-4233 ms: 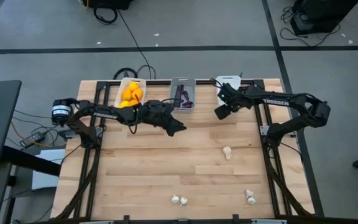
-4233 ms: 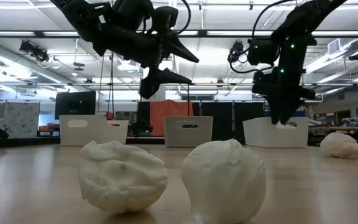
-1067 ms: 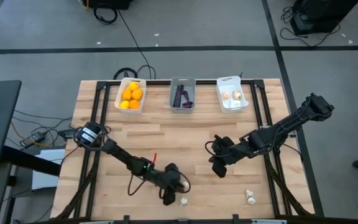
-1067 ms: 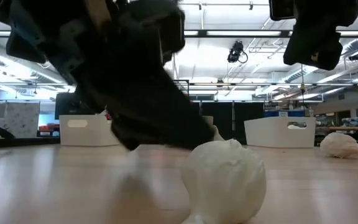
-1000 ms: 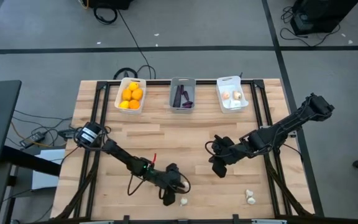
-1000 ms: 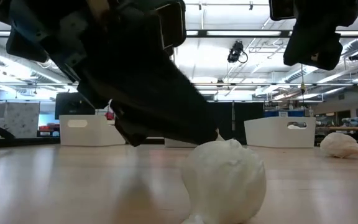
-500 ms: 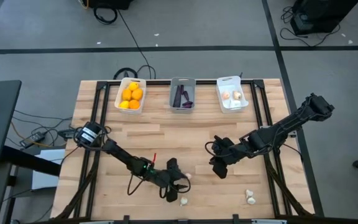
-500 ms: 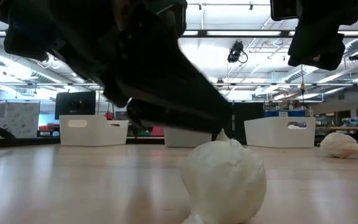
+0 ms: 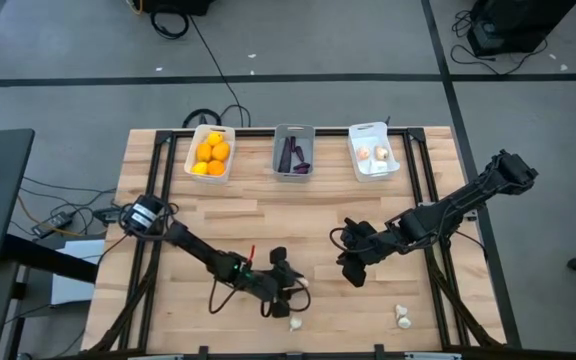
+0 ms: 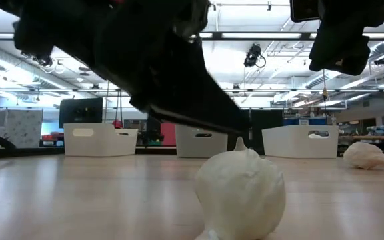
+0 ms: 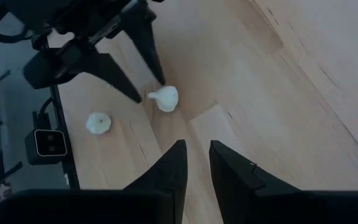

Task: Sort produce into baskets
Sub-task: Put the garlic into the right white bin

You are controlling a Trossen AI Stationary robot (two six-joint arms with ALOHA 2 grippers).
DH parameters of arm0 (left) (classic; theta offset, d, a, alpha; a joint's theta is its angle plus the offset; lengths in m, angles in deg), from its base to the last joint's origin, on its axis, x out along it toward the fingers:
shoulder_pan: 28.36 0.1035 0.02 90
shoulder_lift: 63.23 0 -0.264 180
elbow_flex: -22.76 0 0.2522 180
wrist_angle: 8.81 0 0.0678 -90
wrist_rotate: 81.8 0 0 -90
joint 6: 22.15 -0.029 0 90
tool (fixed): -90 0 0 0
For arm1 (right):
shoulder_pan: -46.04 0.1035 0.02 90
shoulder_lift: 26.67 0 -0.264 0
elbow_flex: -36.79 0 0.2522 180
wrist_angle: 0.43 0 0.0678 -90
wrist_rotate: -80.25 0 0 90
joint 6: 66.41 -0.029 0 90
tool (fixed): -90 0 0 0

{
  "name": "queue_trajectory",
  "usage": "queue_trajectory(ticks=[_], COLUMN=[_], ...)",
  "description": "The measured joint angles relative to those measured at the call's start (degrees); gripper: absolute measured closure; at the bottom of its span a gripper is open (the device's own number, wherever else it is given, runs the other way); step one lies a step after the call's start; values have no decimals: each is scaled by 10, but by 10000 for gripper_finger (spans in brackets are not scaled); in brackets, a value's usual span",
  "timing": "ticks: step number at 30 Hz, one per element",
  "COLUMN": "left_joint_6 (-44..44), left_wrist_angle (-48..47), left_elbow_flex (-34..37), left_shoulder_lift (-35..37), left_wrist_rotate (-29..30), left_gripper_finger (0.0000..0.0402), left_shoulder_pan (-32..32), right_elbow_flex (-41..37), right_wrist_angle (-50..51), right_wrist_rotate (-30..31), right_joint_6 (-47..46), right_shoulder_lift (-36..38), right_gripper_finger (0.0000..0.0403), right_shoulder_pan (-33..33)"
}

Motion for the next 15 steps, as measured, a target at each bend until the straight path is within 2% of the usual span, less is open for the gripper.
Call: queue_trajectory(ticks=[6,11,15], left_joint_6=[0,-1,0], left_wrist_angle=[-7,-11,-2], left_elbow_flex=[5,5,6], left_shoulder_lift=[0,-6,-17], left_wrist_rotate=[-38,-86,-89], left_gripper_finger=[249,275,298], left_shoulder_pan=[10,18,18], right_elbow_flex=[0,0,0], right_wrist_angle=[0,0,1], right_wrist_rotate=[0,0,3], right_joint_6=[0,9,15], right_shoulder_lift=[0,0,0], right_gripper_finger=[321,321,321], right_shoulder_pan=[0,0,0])
